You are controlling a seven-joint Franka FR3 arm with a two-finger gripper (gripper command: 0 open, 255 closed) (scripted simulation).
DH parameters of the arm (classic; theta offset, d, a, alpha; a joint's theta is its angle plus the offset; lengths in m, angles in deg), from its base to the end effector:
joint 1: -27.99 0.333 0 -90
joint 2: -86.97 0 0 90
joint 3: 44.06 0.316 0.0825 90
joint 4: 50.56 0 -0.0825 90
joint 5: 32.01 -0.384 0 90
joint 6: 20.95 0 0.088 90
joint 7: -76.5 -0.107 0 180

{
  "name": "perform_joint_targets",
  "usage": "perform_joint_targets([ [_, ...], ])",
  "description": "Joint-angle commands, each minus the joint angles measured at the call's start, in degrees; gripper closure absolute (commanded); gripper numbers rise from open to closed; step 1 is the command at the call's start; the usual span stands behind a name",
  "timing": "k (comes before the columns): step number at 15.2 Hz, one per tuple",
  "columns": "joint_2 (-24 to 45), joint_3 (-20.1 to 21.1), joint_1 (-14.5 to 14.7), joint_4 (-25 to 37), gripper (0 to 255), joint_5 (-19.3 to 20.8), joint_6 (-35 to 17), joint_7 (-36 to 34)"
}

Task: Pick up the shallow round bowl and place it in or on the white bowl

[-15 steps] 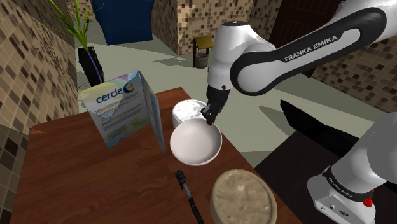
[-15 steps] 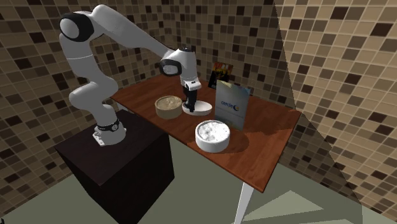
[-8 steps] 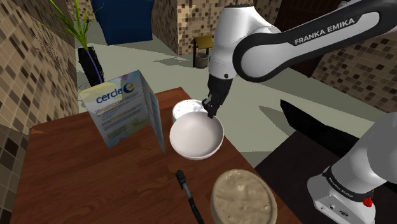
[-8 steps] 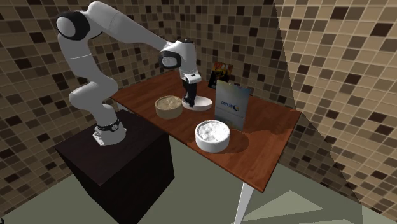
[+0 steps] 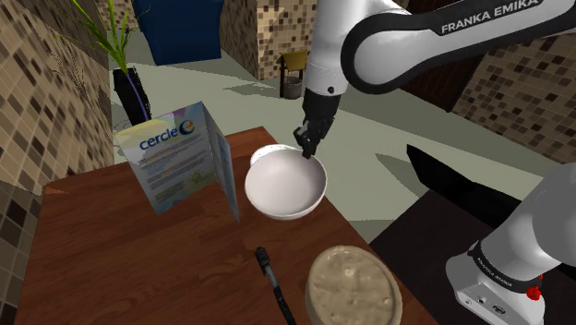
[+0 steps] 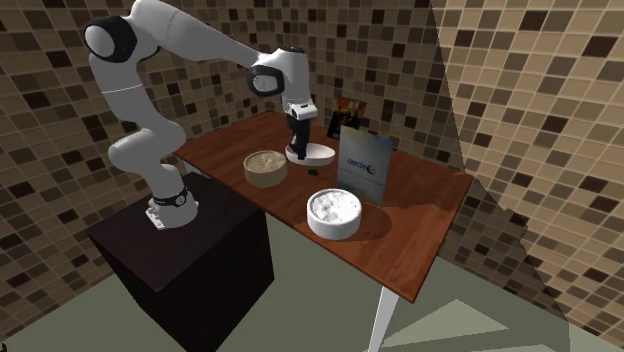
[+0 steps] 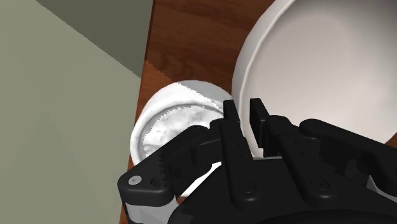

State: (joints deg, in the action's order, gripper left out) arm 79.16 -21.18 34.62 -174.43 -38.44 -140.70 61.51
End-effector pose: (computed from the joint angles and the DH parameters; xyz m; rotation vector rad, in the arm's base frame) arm 0.4442 0.2632 0.4559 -3.0626 -0.3049 -0.0518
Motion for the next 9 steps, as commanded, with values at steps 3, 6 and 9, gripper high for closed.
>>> perform_joint_targets([
  [3,3.46,-2.05,-1.98,5.32,255,1.56,2.29,3.02],
  [6,6.97,-3.58,-3.51,10.43,255,2.88,4.24,5.38],
  [9,10.85,-4.95,-4.87,16.21,255,4.11,6.46,7.58],
])
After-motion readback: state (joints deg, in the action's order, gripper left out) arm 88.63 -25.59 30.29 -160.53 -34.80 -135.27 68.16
